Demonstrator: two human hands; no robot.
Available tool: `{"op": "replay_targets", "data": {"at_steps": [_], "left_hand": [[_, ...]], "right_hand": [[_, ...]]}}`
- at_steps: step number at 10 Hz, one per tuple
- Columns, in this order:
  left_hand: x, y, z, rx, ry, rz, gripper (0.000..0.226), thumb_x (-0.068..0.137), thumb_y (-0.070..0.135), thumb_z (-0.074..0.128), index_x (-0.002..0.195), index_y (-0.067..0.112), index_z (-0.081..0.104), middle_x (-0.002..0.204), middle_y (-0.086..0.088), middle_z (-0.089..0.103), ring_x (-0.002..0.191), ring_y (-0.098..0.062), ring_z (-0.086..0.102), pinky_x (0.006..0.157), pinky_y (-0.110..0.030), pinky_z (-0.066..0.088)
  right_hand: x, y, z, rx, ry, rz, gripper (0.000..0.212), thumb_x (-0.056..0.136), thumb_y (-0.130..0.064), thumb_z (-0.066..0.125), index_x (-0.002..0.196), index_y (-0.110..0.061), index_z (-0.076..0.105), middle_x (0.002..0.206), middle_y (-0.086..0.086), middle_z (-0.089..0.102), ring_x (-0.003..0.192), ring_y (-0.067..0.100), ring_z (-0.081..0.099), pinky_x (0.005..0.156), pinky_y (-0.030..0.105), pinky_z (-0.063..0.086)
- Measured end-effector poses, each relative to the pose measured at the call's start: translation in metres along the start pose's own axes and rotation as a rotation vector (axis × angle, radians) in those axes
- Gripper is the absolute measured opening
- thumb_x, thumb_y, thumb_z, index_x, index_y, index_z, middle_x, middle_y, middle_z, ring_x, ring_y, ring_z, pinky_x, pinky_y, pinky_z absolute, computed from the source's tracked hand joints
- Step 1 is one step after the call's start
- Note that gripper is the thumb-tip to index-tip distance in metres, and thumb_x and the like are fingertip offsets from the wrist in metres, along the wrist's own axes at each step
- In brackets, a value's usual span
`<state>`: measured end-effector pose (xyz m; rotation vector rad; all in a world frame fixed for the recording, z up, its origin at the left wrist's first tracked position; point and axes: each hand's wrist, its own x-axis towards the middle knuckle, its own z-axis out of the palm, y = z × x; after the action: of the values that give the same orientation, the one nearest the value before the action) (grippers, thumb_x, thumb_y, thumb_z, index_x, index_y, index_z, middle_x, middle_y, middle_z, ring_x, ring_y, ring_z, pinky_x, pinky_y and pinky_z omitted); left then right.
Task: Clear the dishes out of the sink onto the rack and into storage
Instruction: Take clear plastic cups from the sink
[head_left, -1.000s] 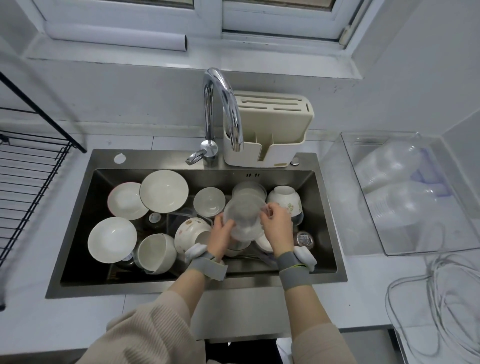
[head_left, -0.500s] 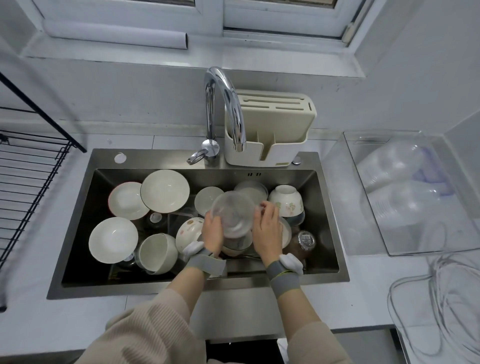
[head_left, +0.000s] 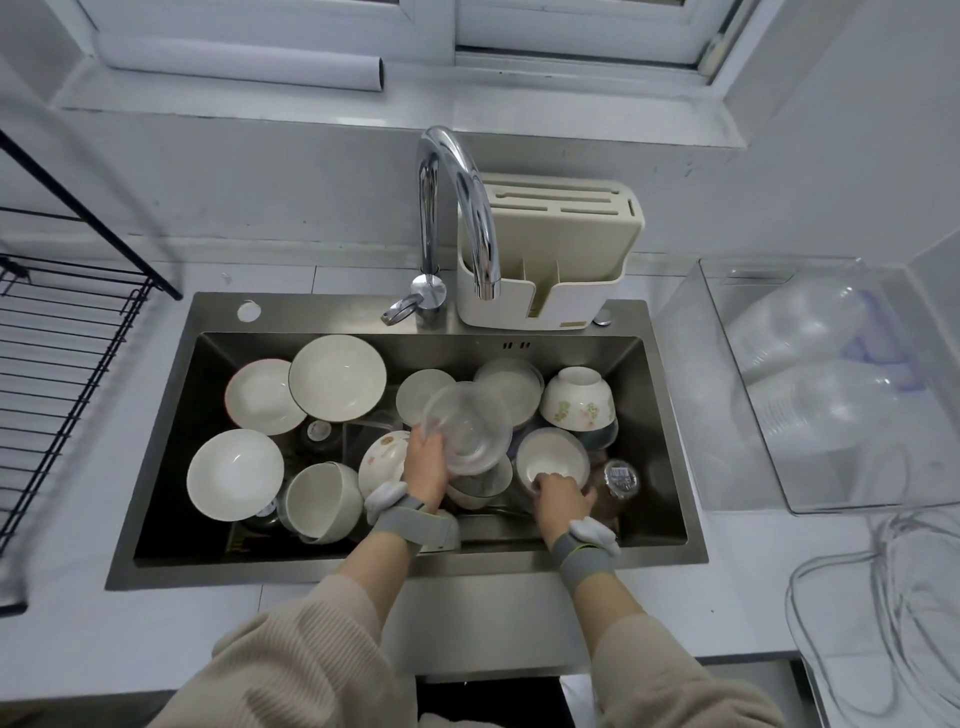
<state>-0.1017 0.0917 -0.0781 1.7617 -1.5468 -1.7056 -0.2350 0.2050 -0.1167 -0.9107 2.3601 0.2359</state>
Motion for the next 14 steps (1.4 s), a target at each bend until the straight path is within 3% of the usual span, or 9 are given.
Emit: {"op": "replay_targets", "data": {"at_steps": [3,4,6,7,8,9,11,12,14], "left_hand": [[0.002,-0.003,-0.002,-0.053,0.02,-0.042,0.04,0.101,0.004,0.039,0.141,0.0,0.038,0.143,-0.021,0.042,0.13,-0.038,0.042,0.104,-0.044,0.04],[0.001,-0.006,-0.002,0.101,-0.008,-0.016,0.043,0.099,0.001,0.043,0.142,0.001,0.037,0.144,-0.018,0.041,0.13,-0.033,0.041,0.096,-0.03,0.038],[-0.004,-0.008,0.005,-0.048,0.031,-0.047,0.043,0.099,0.025,0.047,0.139,0.009,0.039,0.134,-0.017,0.05,0.119,-0.035,0.051,0.101,-0.045,0.044],[-0.004,-0.006,0.011,-0.065,0.044,-0.039,0.056,0.095,0.049,0.051,0.14,0.017,0.038,0.127,-0.003,0.049,0.109,-0.021,0.05,0.091,-0.035,0.041],[-0.005,-0.002,0.015,-0.19,0.074,-0.071,0.069,0.092,0.059,0.048,0.14,0.012,0.037,0.13,-0.007,0.049,0.12,-0.028,0.05,0.103,-0.047,0.044],[-0.003,0.007,0.023,-0.218,0.054,-0.033,0.066,0.099,0.056,0.031,0.144,0.009,0.034,0.143,-0.017,0.041,0.129,-0.035,0.044,0.107,-0.049,0.039],[0.003,0.005,0.018,-0.421,-0.018,-0.053,0.071,0.091,0.061,0.045,0.145,0.017,0.032,0.135,-0.006,0.048,0.122,-0.021,0.048,0.104,-0.034,0.038],[0.007,-0.005,0.012,-0.208,0.014,-0.001,0.035,0.094,0.031,0.054,0.127,0.023,0.045,0.12,-0.01,0.058,0.105,-0.025,0.056,0.093,-0.039,0.045],[0.015,0.008,-0.002,-0.125,0.267,0.042,0.034,0.095,0.017,0.043,0.128,0.014,0.05,0.107,-0.005,0.054,0.097,-0.025,0.049,0.083,-0.031,0.034]], "right_hand": [[0.001,0.007,-0.02,0.222,0.177,-0.07,0.007,0.083,-0.022,0.068,0.087,-0.018,0.066,0.099,0.003,0.069,0.096,0.025,0.063,0.079,0.031,0.045],[-0.004,0.007,-0.024,0.395,0.168,-0.071,0.015,0.086,-0.024,0.069,0.077,-0.016,0.059,0.093,0.007,0.067,0.09,0.027,0.061,0.073,0.035,0.049],[-0.014,0.004,-0.036,0.516,0.483,-0.118,0.023,0.101,-0.017,0.043,0.111,-0.008,0.061,0.108,0.013,0.065,0.1,0.033,0.06,0.078,0.038,0.048],[-0.026,-0.012,-0.05,0.516,0.732,-0.244,0.022,0.099,-0.014,0.048,0.114,-0.008,0.062,0.091,0.011,0.069,0.08,0.029,0.066,0.067,0.04,0.053],[-0.032,-0.032,-0.056,0.342,0.838,-0.46,0.024,0.082,-0.004,0.07,0.106,-0.005,0.07,0.084,0.009,0.07,0.07,0.025,0.067,0.062,0.033,0.056],[-0.035,-0.051,-0.056,0.04,0.688,-0.705,0.016,0.075,-0.006,0.07,0.09,-0.009,0.066,0.07,0.007,0.064,0.064,0.028,0.063,0.06,0.032,0.048],[-0.039,-0.059,-0.047,0.129,0.345,-0.763,0.031,0.103,-0.027,0.033,0.118,-0.01,0.055,0.106,0.015,0.067,0.092,0.036,0.06,0.075,0.043,0.041],[-0.036,-0.055,-0.046,0.163,0.345,-0.779,0.029,0.102,-0.025,0.038,0.117,-0.011,0.058,0.102,0.011,0.067,0.092,0.032,0.06,0.081,0.038,0.041],[-0.029,-0.03,-0.018,0.244,0.82,-0.431,0.035,0.083,-0.018,0.049,0.114,-0.007,0.063,0.114,0.015,0.061,0.104,0.031,0.055,0.09,0.041,0.045]]}}
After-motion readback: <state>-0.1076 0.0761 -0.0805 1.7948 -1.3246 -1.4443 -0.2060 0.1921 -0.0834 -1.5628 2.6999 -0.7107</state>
